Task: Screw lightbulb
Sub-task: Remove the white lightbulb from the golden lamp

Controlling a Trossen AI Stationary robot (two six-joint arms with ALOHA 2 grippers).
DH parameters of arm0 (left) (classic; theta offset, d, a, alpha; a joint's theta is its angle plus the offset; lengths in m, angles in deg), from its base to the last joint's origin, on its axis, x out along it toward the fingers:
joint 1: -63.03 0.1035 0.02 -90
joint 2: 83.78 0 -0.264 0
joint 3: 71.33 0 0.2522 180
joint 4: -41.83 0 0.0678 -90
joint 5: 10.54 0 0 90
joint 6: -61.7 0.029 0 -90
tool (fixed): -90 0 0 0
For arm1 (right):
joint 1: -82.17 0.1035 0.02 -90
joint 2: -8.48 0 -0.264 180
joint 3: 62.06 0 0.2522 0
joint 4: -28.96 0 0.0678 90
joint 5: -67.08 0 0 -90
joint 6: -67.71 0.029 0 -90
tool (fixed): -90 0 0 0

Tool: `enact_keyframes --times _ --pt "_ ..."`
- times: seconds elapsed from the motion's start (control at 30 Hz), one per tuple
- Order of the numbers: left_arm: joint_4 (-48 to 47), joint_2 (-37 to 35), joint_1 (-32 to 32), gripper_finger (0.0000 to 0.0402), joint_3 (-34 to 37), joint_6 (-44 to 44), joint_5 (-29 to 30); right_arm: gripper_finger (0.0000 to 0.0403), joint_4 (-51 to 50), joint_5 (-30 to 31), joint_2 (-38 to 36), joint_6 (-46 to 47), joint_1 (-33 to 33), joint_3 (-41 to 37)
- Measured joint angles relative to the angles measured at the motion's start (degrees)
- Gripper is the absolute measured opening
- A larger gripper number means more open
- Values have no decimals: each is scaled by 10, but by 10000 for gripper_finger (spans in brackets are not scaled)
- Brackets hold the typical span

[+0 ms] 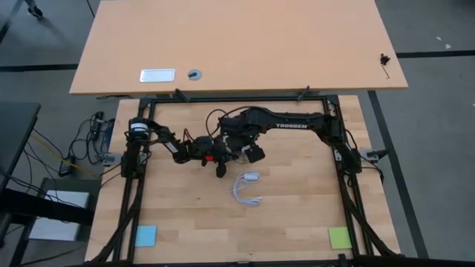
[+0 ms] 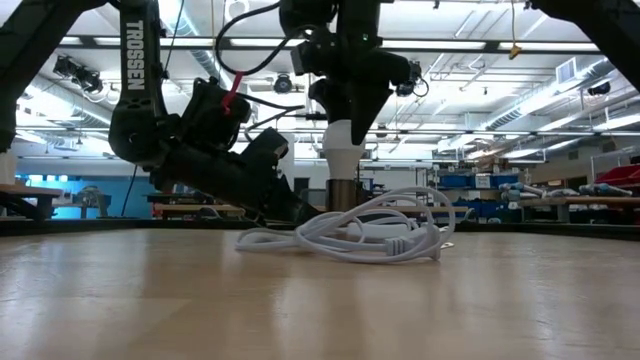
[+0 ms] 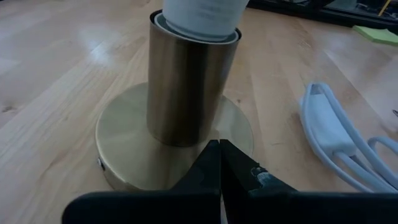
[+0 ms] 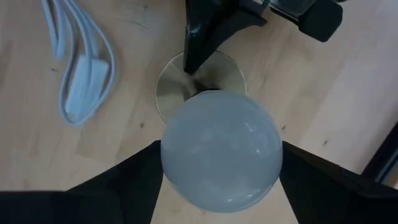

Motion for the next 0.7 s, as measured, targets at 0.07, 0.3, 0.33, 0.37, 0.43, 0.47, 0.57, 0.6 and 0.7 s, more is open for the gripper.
enact_keyframes --times 0.07,0.3,0.33,0.37,0.43,0.47,0.57,0.6,0.7 --pt "0 0 0 0 0 0 0 301 -1 8 0 7 4 0" --pt "-1 0 0 0 0 0 -1 320 -22 11 -3 86 10 20" --pt "-1 0 0 0 0 0 0 321 -22 11 -3 95 10 28" --pt "-1 0 0 0 0 0 0 322 -22 11 -3 101 10 36" --pt "-1 0 0 0 0 0 0 321 -23 11 -3 114 10 51" --pt "-2 0 0 0 0 0 0 321 -22 9 -3 128 10 57" --pt "-2 0 0 0 0 0 0 321 -29 4 -3 236 2 69" --pt "-1 0 0 0 0 0 0 322 -32 3 -3 295 -4 70" --pt "-1 0 0 0 0 0 0 327 -48 -29 -3 465 -24 69"
